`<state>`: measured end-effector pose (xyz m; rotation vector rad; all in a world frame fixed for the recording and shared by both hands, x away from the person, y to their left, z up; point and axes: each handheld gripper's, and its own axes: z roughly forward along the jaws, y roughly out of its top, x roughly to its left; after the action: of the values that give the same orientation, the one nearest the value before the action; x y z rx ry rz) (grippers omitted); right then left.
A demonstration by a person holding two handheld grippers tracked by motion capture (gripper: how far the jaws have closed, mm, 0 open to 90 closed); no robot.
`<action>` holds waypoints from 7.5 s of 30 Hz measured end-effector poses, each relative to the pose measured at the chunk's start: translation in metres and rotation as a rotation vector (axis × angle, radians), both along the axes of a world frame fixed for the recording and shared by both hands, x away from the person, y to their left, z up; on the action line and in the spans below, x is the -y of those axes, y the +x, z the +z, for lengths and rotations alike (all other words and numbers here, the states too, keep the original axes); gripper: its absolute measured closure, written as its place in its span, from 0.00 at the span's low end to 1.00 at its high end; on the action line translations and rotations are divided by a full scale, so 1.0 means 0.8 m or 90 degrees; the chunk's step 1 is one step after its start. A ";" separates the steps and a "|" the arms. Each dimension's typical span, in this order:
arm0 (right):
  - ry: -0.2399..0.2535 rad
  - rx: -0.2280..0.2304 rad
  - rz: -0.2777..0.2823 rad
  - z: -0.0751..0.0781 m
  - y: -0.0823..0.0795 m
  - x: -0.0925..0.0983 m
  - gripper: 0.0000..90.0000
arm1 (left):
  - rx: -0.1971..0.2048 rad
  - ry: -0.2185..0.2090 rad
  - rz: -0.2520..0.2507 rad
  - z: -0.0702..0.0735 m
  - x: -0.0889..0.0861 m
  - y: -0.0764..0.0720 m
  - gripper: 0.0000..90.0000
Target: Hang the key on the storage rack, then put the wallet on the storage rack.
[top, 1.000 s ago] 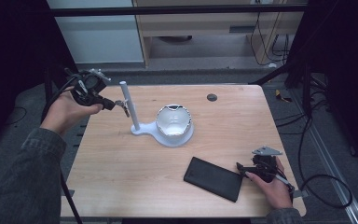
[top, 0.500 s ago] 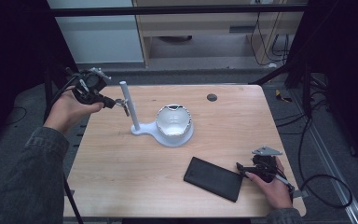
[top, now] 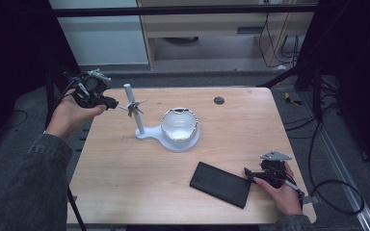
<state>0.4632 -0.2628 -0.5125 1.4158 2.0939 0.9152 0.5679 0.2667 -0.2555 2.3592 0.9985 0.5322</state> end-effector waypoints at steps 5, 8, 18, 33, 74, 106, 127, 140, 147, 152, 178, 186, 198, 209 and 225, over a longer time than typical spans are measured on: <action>0.000 0.000 0.000 0.000 0.000 0.000 0.06 | 0.010 0.001 -0.013 -0.001 0.001 -0.014 0.88; 0.000 0.000 0.000 0.000 0.000 0.000 0.06 | 0.024 0.005 -0.024 -0.002 0.001 -0.024 0.88; 0.000 0.000 0.000 0.000 0.000 0.000 0.06 | 0.043 -0.007 -0.069 -0.012 0.013 -0.073 0.90; -0.001 0.001 0.004 0.002 0.001 0.002 0.14 | 0.017 -0.018 -0.151 -0.075 0.058 -0.107 0.99; 0.000 0.067 -0.010 0.028 -0.015 0.006 0.13 | -0.068 -0.014 -0.289 -0.212 0.181 -0.133 1.00; -0.001 0.067 -0.005 0.027 -0.013 0.006 0.13 | -0.145 0.033 -0.330 -0.273 0.228 -0.131 1.00; 0.003 0.066 -0.004 0.028 -0.014 0.006 0.13 | -0.144 0.023 -0.333 -0.275 0.233 -0.131 1.00; -0.003 0.069 -0.001 0.027 -0.013 0.005 0.13 | -0.140 0.009 -0.334 -0.272 0.228 -0.130 1.00; -0.003 0.066 -0.001 0.027 -0.014 0.005 0.13 | -0.137 0.004 -0.336 -0.270 0.227 -0.129 1.00; -0.003 0.067 0.002 0.027 -0.014 0.004 0.13 | -0.137 -0.016 -0.331 -0.271 0.227 -0.128 1.00; -0.033 -0.003 0.248 0.053 -0.054 -0.118 0.08 | -0.110 -0.087 -0.323 -0.251 0.235 -0.116 1.00; -0.075 -0.018 0.274 0.059 -0.050 -0.135 0.08 | -0.105 -0.091 -0.317 -0.240 0.240 -0.110 1.00; -0.104 -0.035 0.281 0.060 -0.044 -0.138 0.13 | -0.107 -0.092 -0.316 -0.235 0.245 -0.106 1.00; -0.147 -0.060 0.292 0.059 -0.037 -0.147 0.20 | -0.105 -0.096 -0.308 -0.229 0.249 -0.100 1.00; -0.243 -0.062 0.296 0.059 -0.028 -0.164 0.47 | -0.103 -0.104 -0.300 -0.219 0.252 -0.094 1.00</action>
<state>0.4411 -0.1314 -0.4655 0.8096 2.5590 0.5609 0.4928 0.0649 -0.4310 2.4022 0.4946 0.0769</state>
